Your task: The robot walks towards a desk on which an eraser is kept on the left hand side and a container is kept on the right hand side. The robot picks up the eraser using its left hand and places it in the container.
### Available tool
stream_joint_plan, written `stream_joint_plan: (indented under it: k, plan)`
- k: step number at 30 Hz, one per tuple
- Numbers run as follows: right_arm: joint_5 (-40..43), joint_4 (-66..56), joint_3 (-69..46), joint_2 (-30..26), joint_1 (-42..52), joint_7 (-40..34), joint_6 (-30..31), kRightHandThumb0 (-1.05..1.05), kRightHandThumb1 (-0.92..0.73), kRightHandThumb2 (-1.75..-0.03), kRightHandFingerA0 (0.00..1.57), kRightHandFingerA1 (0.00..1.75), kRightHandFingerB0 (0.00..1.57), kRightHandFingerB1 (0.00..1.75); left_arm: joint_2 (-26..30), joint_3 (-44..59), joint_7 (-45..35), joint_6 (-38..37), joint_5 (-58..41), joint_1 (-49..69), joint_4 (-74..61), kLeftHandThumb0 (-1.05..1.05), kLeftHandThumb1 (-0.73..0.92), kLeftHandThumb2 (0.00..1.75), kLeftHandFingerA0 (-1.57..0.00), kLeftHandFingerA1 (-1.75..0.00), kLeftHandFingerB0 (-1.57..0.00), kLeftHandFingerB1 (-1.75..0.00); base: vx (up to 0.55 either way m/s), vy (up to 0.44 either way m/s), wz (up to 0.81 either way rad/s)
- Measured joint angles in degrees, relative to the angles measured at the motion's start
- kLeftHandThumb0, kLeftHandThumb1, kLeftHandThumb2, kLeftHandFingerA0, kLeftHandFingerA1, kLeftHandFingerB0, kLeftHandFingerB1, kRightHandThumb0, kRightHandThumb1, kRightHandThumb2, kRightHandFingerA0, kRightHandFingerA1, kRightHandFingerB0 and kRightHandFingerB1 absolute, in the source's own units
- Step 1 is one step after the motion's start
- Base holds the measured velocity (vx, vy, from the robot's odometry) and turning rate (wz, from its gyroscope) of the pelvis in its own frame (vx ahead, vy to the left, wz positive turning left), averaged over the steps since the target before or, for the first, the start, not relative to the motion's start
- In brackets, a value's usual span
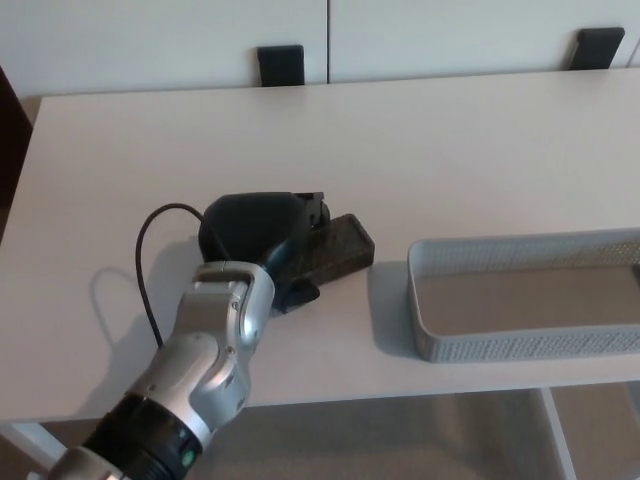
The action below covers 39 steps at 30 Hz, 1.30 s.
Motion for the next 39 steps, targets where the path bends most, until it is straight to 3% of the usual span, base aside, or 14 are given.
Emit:
stream_joint_plan:
  k: [6, 11, 14, 17, 19, 26, 27, 28, 31, 33, 35, 36, 37, 39]
  plan:
    - [-0.08, -0.18, 0.14, -0.68, -0.85, 0.97, 0.66, -0.37, -0.49, -0.55, 0.65, 0.44, 0.61, 0.4, 1.35, 0.99, -2.07, -0.66, -1.84, 0.09, 0.02, -0.45, 0.69, 0.77, -1.23, -1.3, -0.83, -0.57, 0.0, 0.0, 0.0]
    - [-0.3, -0.18, 0.66, -1.24, -1.41, 1.54, 1.17, -0.37, -0.49, -0.55, 0.65, 0.44, 0.61, 0.4, 3.45, 3.34, -1.66, -3.52, -3.93, 1.96, -2.02, -0.48, 0.69, 0.72, -1.18, -1.53, -0.92, -1.04, 0.0, 0.0, 0.0]
    - [-0.43, -0.18, 0.91, -1.33, -1.58, 1.78, 1.39, -0.37, -0.49, -0.55, 0.65, 0.45, 0.61, 0.4, 4.05, 5.42, -1.63, -4.04, -5.17, 3.36, -4.48, -0.47, 0.65, 0.8, -1.16, -1.64, -0.92, -0.93, 0.0, 0.0, 0.0]
    - [-0.52, -0.16, 1.19, -1.46, -1.73, 1.94, 1.45, -0.37, -0.49, -0.55, 0.65, 0.45, 0.61, 0.4, 4.56, 7.7, -1.64, -4.31, -6.53, 4.0, -7.52, -0.45, 0.6, 0.79, -1.29, -1.4, -0.92, -0.75, 0.0, 0.0, 0.0]
    - [-0.6, -0.19, 1.3, -1.59, -1.7, 1.99, 1.49, -0.37, -0.5, -0.55, 0.65, 0.44, 0.61, 0.4, 4.9, 8.69, -1.81, -4.31, -6.91, 4.02, -9.73, -0.42, 0.47, 1.07, -1.39, -1.33, -0.94, -0.96, 0.0, 0.0, 0.0]
    - [-1.41, -0.55, 1.85, -2.35, -1.56, 2.0, 2.08, -0.45, -0.44, -0.75, 0.59, 0.55, 0.53, 0.49, 5.34, 10.5, -3.6, -4.24, -7.98, 4.0, -18.46, -0.48, 0.58, 0.89, -1.27, -1.62, -0.98, -1.27, 0.0, 0.0, 0.0]
    - [-1.56, -0.57, 1.95, -2.41, -1.58, 1.99, 2.14, -0.45, -0.44, -0.75, 0.58, 0.54, 0.53, 0.49, 5.33, 10.48, -3.74, -4.24, -7.98, 4.0, -19.43, -0.57, 0.48, 1.05, -1.46, -1.47, -1.08, -1.24, 0.0, 0.0, 0.0]
    - [-1.73, -0.6, 2.01, -2.47, -1.58, 1.98, 2.19, -0.45, -0.44, -0.74, 0.58, 0.54, 0.54, 0.49, 5.31, 10.45, -3.9, -4.24, -7.98, 4.0, -20.28, -0.51, 0.6, 0.84, -1.27, -1.65, -0.96, -1.35, 0.0, 0.0, 0.0]
    - [-2.28, -0.61, 2.05, -2.55, -1.71, 1.96, 2.26, -0.4, -0.5, -0.56, 0.62, 0.43, 0.61, 0.39, 4.92, 9.72, -4.74, -3.92, -7.84, 3.99, -23.49, -0.66, 0.71, 0.74, -1.3, -1.56, -0.86, -0.82, 0.0, 0.0, 0.0]
    - [-2.43, -0.61, 2.05, -2.56, -1.88, 1.96, 2.33, -0.39, -0.5, -0.55, 0.65, 0.43, 0.61, 0.39, 4.42, 8.77, -5.2, -3.85, -7.73, 3.99, -25.34, -0.65, 0.53, 1.06, -1.48, -1.47, -0.97, -1.08, 0.0, 0.0, 0.0]
    - [-2.58, -0.68, 2.1, -2.65, -1.94, 1.96, 2.39, -0.41, -0.5, -0.56, 0.62, 0.43, 0.6, 0.39, 3.94, 7.76, -5.6, -3.81, -7.61, 3.99, -27.4, -0.68, 0.62, 0.75, -1.25, -1.66, -0.96, -1.35, 0.0, 0.0, 0.0]
    - [-2.69, -0.7, 2.15, -2.71, -2.0, 1.95, 2.39, -0.41, -0.51, -0.55, 0.63, 0.43, 0.6, 0.39, 3.68, 6.98, -5.8, -3.81, -7.48, 3.97, -28.35, -0.7, 0.53, 1.09, -1.43, -1.44, -0.99, -1.12, 0.0, 0.0, 0.0]
    - [-2.81, -0.73, 2.2, -2.75, -2.08, 1.93, 2.4, -0.41, -0.5, -0.55, 0.63, 0.43, 0.6, 0.39, 3.4, 5.89, -5.95, -3.81, -7.15, 3.83, -28.91, -0.73, 0.73, 0.83, -1.21, -1.5, -0.94, -1.11, 0.0, 0.0, 0.0]
    - [-3.04, -0.8, 2.35, -2.8, -2.25, 1.93, 2.4, -0.42, -0.5, -0.55, 0.64, 0.43, 0.6, 0.39, 2.7, 3.44, -6.18, -3.82, -6.3, 3.61, -29.2, -0.76, 0.66, 0.94, -1.32, -1.47, -0.95, -0.87, 0.0, 0.0, 0.0]
